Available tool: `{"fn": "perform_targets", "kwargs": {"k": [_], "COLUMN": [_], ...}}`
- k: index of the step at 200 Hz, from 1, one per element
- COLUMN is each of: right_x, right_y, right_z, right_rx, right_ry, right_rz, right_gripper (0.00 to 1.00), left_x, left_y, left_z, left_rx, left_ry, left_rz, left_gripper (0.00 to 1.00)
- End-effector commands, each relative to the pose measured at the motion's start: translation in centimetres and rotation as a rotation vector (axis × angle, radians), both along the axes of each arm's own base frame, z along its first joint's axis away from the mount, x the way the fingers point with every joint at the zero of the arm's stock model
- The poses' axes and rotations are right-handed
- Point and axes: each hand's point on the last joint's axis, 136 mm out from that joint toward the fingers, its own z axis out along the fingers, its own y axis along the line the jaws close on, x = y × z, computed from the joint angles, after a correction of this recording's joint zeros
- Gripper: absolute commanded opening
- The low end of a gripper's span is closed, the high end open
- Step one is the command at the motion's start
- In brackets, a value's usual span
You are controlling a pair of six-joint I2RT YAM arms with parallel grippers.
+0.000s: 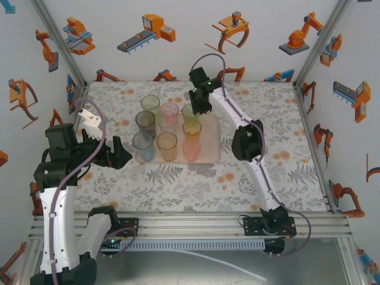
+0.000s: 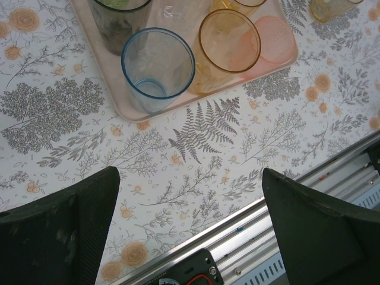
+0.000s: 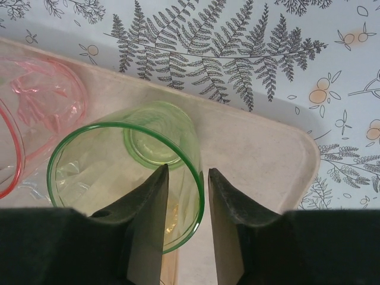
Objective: Place the glasses into the tray
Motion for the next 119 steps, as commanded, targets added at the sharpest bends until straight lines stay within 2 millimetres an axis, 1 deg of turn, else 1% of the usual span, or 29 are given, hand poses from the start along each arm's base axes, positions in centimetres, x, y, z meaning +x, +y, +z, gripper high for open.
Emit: {"fn": "perform_targets", "kwargs": {"k": [1, 47, 70, 119], "right_x": [0.0, 0.0, 0.0, -0.1], "right_y": [0.4, -0.1, -0.4, -0.6], "right_z": [1.6, 2.8, 3.7, 5.7], "right_rx": [0.012, 0.0, -0.005, 0.008], "right_ry": [-0.024, -0.044, -0.062, -0.091], "right_rz": [0.007, 0.002, -0.004, -0.004], "right_gripper": [0.37, 0.41, 0.44, 0.45], "left_x": [0.0, 0.0, 0.0, -0.2], "left_y": [-0.3, -0.2, -0.3, -0.2], "left_z": [0.7, 0.9, 1.0, 1.0], "left_rx": [-0.027, -0.028, -0.03, -0.029], "left_ry": [-0.017, -0.02, -0.021, -0.025], "left_rz": [-0.005, -0.004, -0.004, 0.0], "left_gripper": [0.97, 0.97, 0.97, 0.97]}}
